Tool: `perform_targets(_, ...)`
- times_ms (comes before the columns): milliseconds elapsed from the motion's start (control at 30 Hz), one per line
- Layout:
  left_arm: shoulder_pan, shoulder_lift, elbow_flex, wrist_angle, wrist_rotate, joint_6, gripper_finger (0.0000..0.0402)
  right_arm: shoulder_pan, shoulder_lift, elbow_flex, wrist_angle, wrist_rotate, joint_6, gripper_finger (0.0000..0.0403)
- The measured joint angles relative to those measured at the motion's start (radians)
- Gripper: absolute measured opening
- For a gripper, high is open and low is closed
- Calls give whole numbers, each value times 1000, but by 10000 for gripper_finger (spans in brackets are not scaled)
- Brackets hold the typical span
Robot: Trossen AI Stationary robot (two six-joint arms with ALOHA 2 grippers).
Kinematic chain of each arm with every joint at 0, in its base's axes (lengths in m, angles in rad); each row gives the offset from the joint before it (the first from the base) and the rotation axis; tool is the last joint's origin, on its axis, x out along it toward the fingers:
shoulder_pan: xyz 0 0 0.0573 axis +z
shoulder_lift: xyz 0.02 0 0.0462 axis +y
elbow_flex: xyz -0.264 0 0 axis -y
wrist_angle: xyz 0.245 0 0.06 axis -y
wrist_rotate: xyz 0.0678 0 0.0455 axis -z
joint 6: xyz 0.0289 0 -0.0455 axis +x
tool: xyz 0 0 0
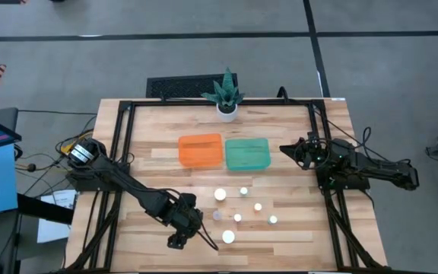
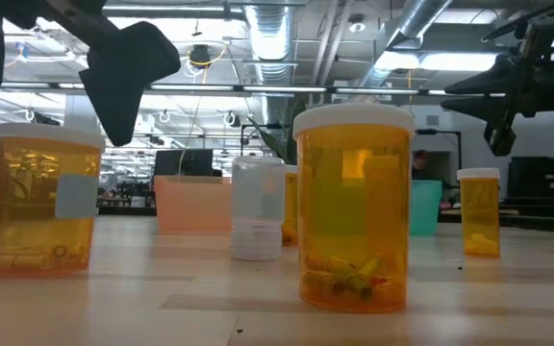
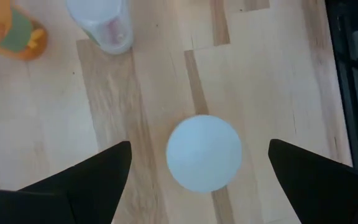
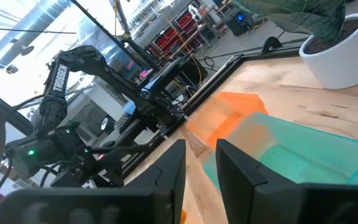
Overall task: Pick and place medicine bottles into bin by pill shape (circle, oval)
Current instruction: Put the bottom left orange capsule bottle into the orange bin
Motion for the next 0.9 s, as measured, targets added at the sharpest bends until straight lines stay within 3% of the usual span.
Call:
perform_targets(433, -6, 23, -2, 6, 19, 15, 361, 0, -1, 1, -6, 0, 0, 103)
perform_targets(900, -6, 23, -2, -10, 24, 88, 220, 0, -2, 2, -11, 0, 2, 103)
